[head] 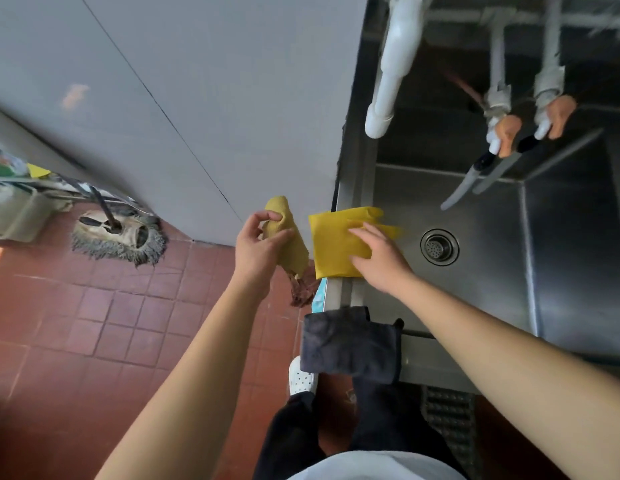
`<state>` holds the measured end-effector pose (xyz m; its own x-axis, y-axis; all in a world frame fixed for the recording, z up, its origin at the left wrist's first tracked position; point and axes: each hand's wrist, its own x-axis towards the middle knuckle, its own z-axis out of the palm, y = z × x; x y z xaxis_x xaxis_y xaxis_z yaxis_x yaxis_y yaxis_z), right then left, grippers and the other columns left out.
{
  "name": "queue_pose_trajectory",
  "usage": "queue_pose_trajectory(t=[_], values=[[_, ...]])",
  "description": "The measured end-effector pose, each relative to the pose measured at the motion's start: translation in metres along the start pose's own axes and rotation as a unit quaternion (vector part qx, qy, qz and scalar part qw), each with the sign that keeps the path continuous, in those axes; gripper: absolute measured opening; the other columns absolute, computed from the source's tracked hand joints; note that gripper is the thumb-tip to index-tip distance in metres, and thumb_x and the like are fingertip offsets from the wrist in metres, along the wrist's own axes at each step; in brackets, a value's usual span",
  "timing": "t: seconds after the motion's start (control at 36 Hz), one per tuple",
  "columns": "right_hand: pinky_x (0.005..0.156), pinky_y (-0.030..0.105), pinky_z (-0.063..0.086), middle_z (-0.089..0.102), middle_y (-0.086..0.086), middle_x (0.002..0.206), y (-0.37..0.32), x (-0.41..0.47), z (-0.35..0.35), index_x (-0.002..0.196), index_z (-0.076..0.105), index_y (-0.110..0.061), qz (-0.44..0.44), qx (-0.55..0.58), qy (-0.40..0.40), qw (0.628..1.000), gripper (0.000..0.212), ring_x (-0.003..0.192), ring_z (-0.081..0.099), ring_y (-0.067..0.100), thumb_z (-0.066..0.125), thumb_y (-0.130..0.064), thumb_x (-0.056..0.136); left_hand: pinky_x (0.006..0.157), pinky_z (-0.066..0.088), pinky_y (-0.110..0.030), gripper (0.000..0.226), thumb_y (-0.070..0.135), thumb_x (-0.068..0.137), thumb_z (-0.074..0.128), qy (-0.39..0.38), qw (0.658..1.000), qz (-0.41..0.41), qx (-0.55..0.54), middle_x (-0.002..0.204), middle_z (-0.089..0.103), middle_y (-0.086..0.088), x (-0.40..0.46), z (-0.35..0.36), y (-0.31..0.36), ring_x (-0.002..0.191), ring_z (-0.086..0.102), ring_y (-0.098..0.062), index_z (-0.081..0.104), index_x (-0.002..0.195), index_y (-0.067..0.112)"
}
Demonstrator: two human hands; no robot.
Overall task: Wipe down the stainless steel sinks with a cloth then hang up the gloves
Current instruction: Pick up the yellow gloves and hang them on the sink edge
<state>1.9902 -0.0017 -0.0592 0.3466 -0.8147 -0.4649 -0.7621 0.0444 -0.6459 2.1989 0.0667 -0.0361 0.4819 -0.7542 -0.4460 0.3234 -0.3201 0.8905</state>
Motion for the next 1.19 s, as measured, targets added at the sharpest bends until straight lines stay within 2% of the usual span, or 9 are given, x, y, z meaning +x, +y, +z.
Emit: queue_pose_trajectory(t=[0.17, 0.33, 0.44, 0.58, 0.81, 0.89, 0.97, 1.08, 1.19], values=[[0.101, 0.019, 0.039, 0.059, -0.004, 0.133, -0.013, -0.012, -0.007, 0.113, 0.068, -0.023, -0.004, 0.237, 0.085, 0.968, 0.022, 0.130, 0.051, 0.015, 0.053, -0.033, 0.100, 0.052, 0.046, -0.030, 0.002, 0.025, 0.088, 0.066, -0.127, 0.991, -0.010, -0.037, 0.083, 0.062, 0.007, -0.026, 0.027, 0.036, 0.067, 0.056, -0.011, 0.067, 0.089, 0.024], [0.086, 0.046, 0.056, 0.068, 0.011, 0.124, -0.018, -0.030, -0.031, 0.126, 0.063, -0.013, 0.104, 0.639, -0.140, 0.749, 0.045, 0.113, 0.065, 0.030, 0.062, -0.040, 0.091, 0.054, 0.053, -0.028, 0.034, -0.002, 0.086, 0.066, -0.180, 0.975, -0.083, -0.106, 0.095, 0.072, -0.004, -0.026, 0.043, 0.028, 0.074, 0.067, -0.014, 0.066, 0.110, 0.023], [0.088, 0.045, 0.056, 0.069, 0.015, 0.121, -0.015, -0.033, -0.036, 0.129, 0.060, -0.007, 0.120, 0.578, -0.048, 0.806, 0.034, 0.108, 0.067, 0.031, 0.057, -0.007, 0.095, 0.066, 0.059, -0.040, 0.078, -0.012, 0.076, 0.067, -0.145, 0.958, -0.222, -0.107, 0.101, 0.075, -0.014, -0.015, 0.040, 0.011, 0.080, 0.071, -0.027, 0.050, 0.134, 0.037], [0.081, 0.036, 0.058, 0.071, 0.009, 0.109, -0.015, -0.029, -0.051, 0.112, 0.064, -0.010, 0.100, 0.534, -0.035, 0.839, 0.021, 0.099, 0.069, 0.024, 0.057, -0.001, 0.094, 0.076, 0.045, -0.038, 0.052, 0.015, 0.087, 0.065, -0.226, 0.916, -0.310, -0.118, 0.101, 0.062, -0.007, -0.011, 0.034, 0.007, 0.078, 0.059, -0.021, 0.056, 0.136, 0.032], [0.068, 0.028, 0.059, 0.074, 0.004, 0.102, -0.022, -0.004, -0.081, 0.112, 0.065, -0.014, 0.050, 0.556, -0.111, 0.822, 0.023, 0.090, 0.072, 0.018, 0.054, -0.003, 0.096, 0.067, 0.058, -0.033, 0.052, 0.000, 0.080, 0.066, -0.293, 0.922, -0.223, -0.124, 0.101, 0.072, -0.006, 0.006, 0.032, 0.015, 0.073, 0.069, -0.018, 0.066, 0.124, 0.028], [0.084, 0.037, 0.057, 0.070, 0.004, 0.106, -0.013, 0.011, -0.069, 0.131, 0.058, -0.015, 0.118, 0.431, -0.027, 0.894, 0.038, 0.090, 0.067, 0.017, 0.061, -0.007, 0.094, 0.073, 0.057, -0.033, 0.045, -0.007, 0.080, 0.068, -0.221, 0.963, -0.155, -0.017, 0.114, 0.069, -0.007, 0.012, 0.035, 0.006, 0.087, 0.069, -0.020, 0.073, 0.110, 0.026], [0.061, 0.031, 0.049, 0.059, 0.002, 0.103, -0.004, 0.017, -0.049, 0.143, 0.047, -0.023, 0.177, 0.276, 0.028, 0.944, 0.057, 0.061, 0.051, 0.010, 0.066, -0.015, 0.091, 0.071, 0.052, -0.027, 0.050, -0.010, 0.081, 0.062, -0.156, 0.963, -0.100, 0.194, 0.096, 0.067, -0.005, 0.010, 0.039, -0.010, 0.071, 0.065, -0.012, 0.071, 0.104, 0.034], [0.098, 0.043, 0.050, 0.043, 0.003, 0.148, 0.004, 0.017, -0.027, 0.151, 0.031, -0.030, 0.173, 0.242, 0.033, 0.954, 0.070, 0.120, 0.051, 0.024, 0.065, -0.023, 0.090, 0.073, 0.049, -0.036, 0.056, -0.008, 0.081, 0.057, -0.142, 0.951, -0.121, 0.246, 0.086, 0.060, -0.011, 0.009, 0.040, -0.023, 0.075, 0.053, -0.023, 0.065, 0.115, 0.036], [0.100, 0.035, 0.041, 0.042, -0.003, 0.151, 0.005, 0.005, -0.025, 0.152, 0.027, -0.035, 0.134, 0.238, 0.037, 0.961, 0.074, 0.132, 0.045, 0.021, 0.063, -0.023, 0.089, 0.065, 0.050, -0.029, 0.056, -0.001, 0.086, 0.059, -0.149, 0.952, -0.108, 0.245, 0.101, 0.068, -0.011, 0.004, 0.036, -0.021, 0.076, 0.051, -0.023, 0.059, 0.129, 0.034]])
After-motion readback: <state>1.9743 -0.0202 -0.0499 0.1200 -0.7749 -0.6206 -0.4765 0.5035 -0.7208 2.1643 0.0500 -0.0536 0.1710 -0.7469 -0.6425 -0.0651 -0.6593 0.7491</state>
